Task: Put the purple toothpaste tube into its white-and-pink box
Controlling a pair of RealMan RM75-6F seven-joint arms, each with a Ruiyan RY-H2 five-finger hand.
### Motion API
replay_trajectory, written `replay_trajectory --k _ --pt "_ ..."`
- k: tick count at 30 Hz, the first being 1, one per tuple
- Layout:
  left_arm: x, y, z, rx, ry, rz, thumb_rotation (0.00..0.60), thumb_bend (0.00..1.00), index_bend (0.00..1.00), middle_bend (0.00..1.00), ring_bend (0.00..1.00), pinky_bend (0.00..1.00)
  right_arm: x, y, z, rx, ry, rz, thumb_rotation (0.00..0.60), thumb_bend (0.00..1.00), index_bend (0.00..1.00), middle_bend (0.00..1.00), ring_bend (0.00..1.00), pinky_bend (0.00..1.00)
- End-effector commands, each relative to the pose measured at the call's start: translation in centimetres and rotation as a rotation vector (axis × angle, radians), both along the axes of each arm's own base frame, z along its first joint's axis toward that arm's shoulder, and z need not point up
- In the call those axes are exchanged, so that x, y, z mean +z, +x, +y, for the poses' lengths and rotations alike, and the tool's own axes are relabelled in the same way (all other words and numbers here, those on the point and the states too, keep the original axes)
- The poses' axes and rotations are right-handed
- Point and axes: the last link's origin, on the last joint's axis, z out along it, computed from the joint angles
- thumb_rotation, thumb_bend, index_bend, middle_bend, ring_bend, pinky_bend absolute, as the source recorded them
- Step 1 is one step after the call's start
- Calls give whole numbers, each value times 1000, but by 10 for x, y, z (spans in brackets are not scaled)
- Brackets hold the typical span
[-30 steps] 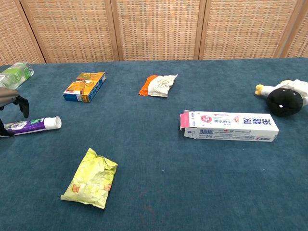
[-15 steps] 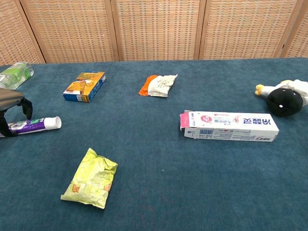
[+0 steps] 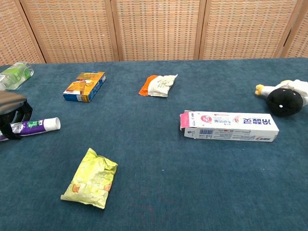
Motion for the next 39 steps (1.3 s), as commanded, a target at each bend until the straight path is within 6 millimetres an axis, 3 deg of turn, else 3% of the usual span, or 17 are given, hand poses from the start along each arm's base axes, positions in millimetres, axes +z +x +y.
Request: replay_trajectory --k 1,10,19,23,30,39 --pt "2 7 2 -79 61 -53 600 287 815 669 524 550 -1 -1 0 -1 4 2 600 1 0 0 0 0" --pt "26 15 3 -203 106 -84 600 295 831 678 536 559 -2 -2 -1 -8 8 -1 600 1 0 0 0 0" --pt "73 37 -1 -363 111 -184 600 295 832 678 536 559 -5 -1 -5 -7 22 -11 600 1 0 0 0 0" --pt "95 45 -2 -423 127 -176 600 296 832 678 536 559 -8 5 -17 8 41 -10 600 1 0 0 0 0" --pt "113 60 -7 -469 142 -196 600 296 832 678 536 559 -17 40 -55 87 98 -9 600 1 59 0 0 0" --pt "111 65 -9 -468 132 -206 600 295 832 678 536 559 -60 90 -92 122 240 -35 600 1 119 0 0 0"
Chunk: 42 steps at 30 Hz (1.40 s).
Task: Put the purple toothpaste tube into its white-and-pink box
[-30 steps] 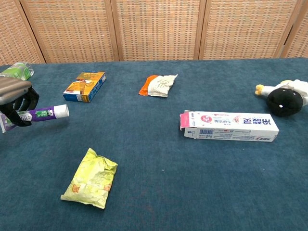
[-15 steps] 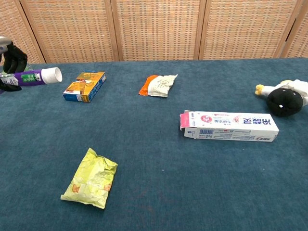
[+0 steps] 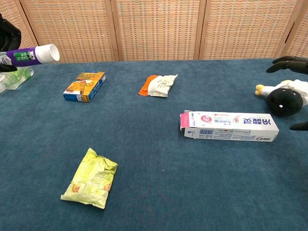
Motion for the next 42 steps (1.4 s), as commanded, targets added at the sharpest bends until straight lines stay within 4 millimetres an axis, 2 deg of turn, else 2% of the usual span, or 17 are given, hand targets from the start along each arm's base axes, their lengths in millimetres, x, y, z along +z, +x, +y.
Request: replay_trajectory --k 1,4,9,19,26,33,36,37,39,41,42 --pt "-1 -1 0 3 -1 2 600 295 832 678 536 559 -23 27 -17 7 59 -19 600 1 125 0 0 0" --pt "-1 -4 1 7 -1 8 600 296 832 678 536 560 -41 40 -24 0 95 -33 600 1 143 0 0 0" --pt "-2 -9 2 12 -5 11 600 296 832 678 536 559 -66 52 -31 -8 130 -27 600 1 162 0 0 0" --pt "-2 -14 1 11 -8 22 600 295 832 678 536 559 -96 48 -48 -62 157 -2 600 1 163 0 0 0" --pt "-5 -16 0 6 -17 38 600 296 832 678 536 559 -106 39 -62 -98 160 28 600 0 163 0 0 0" --pt "-8 -15 -1 -1 -22 39 600 296 832 678 536 559 -107 31 -69 -117 152 27 600 1 167 4 0 0" --pt "-10 -15 -1 -2 -27 42 600 296 832 678 536 559 -105 27 -72 -124 145 27 600 1 224 80 2 6" --pt "-11 -15 -1 -3 -29 44 600 296 832 678 536 559 -105 26 -72 -124 141 25 600 1 263 133 21 42" --pt "-13 -15 -1 -4 -32 45 600 295 832 678 536 559 -103 24 -73 -122 126 22 600 1 346 239 102 176" --pt "-14 -14 -1 -4 -34 43 600 295 832 678 536 559 -103 23 -73 -119 107 15 600 1 452 376 261 359" --pt "-15 -14 -1 -4 -35 42 600 295 832 678 536 559 -102 22 -72 -116 96 14 600 1 479 413 305 395"
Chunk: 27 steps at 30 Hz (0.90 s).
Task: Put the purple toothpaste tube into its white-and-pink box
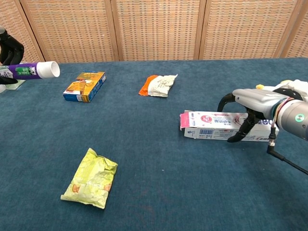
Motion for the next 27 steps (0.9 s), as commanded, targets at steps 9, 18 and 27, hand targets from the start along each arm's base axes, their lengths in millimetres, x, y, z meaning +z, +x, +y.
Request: replay_trajectory --k 9,18,27 --pt "-1 0 -1 3 -1 -11 600 296 832 678 536 559 -6 -17 10 -32 -5 -5 600 0 542 490 384 473" --pt "-1 1 -2 4 -4 -22 600 296 832 678 536 559 -4 -21 15 -27 -16 -25 600 1 574 518 420 513" --pt "4 10 -3 -15 3 -48 600 296 832 678 536 559 37 15 5 69 -128 -147 600 1 601 545 447 566"
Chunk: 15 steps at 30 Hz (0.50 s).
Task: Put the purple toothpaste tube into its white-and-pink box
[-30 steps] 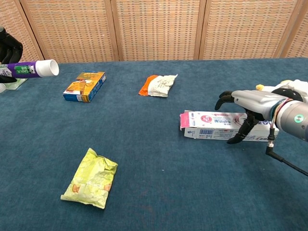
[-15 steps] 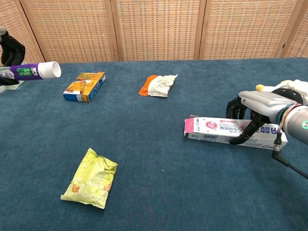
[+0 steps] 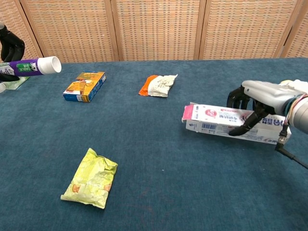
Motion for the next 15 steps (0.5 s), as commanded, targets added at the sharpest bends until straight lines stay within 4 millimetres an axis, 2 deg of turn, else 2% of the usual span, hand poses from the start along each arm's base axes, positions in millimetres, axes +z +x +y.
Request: replay_trajectory --k 1,8,12,15 --pt "1 4 -1 -10 -1 -9 600 296 832 678 536 559 23 16 -3 48 -59 -47 600 0 602 546 448 566" --pt "3 18 -8 -31 -21 -43 600 296 832 678 536 559 57 37 9 76 -95 -176 600 0 603 545 448 566" --pt "3 29 -10 -39 -70 -63 600 295 832 678 536 559 69 44 23 64 -66 -298 600 1 603 545 448 566" --pt "4 38 -12 -33 -132 -82 600 296 832 678 536 559 76 45 31 78 -65 -322 600 1 603 544 448 566"
